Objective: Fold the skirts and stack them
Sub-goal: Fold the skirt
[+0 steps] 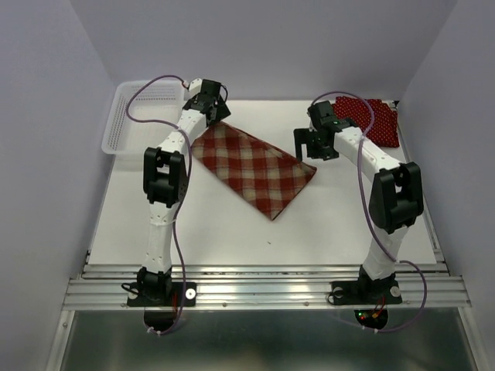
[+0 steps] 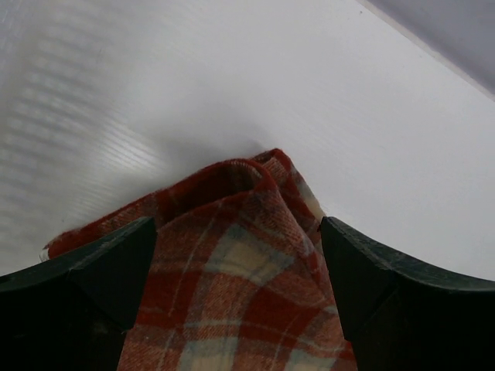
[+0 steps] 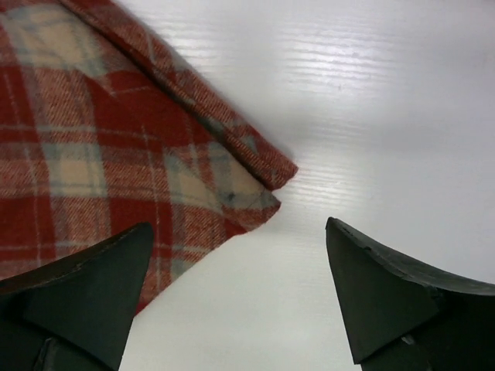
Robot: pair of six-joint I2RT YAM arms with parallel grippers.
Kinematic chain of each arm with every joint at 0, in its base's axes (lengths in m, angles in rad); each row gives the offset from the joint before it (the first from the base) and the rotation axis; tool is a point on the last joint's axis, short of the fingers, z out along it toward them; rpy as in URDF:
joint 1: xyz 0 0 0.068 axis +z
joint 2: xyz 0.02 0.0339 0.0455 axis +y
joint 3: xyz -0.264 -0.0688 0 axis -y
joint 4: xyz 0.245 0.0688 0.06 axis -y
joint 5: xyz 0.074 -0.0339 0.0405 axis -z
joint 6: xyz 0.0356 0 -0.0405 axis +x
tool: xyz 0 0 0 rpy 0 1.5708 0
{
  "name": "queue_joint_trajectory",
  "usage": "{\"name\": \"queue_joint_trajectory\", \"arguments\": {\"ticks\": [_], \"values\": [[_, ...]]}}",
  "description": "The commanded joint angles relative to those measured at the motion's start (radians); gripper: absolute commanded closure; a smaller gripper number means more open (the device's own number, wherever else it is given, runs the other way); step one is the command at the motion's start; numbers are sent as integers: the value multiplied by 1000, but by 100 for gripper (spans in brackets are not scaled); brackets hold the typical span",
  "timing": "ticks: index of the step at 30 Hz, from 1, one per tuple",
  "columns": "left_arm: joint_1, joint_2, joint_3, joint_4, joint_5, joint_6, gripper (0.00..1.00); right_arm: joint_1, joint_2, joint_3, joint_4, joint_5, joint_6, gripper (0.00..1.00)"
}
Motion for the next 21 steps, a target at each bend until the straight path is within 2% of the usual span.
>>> {"name": "queue_joint_trajectory", "arguments": {"ticks": [1,5,6,10,12,21], "values": [[-43,-162,-67,48,-13,43,1,-4,-144,-102,103,-211,3,0],[-76,-196,-135,51,-12,65,1,22,-209,-269,220,-414,56,0],[-83,-203,-162,41,-12,69,1,46,-207,-297,236,-425,72,0],[-99,-245,-276,33,-62,52,1,90,-181,-318,260,-428,96,0],[-99,-279,-377,83,-41,57,1,90,-155,-329,290,-436,116,0],[-97,-277,-584,108,-15,29,1,90,9,-279,284,-323,193,0]]}}
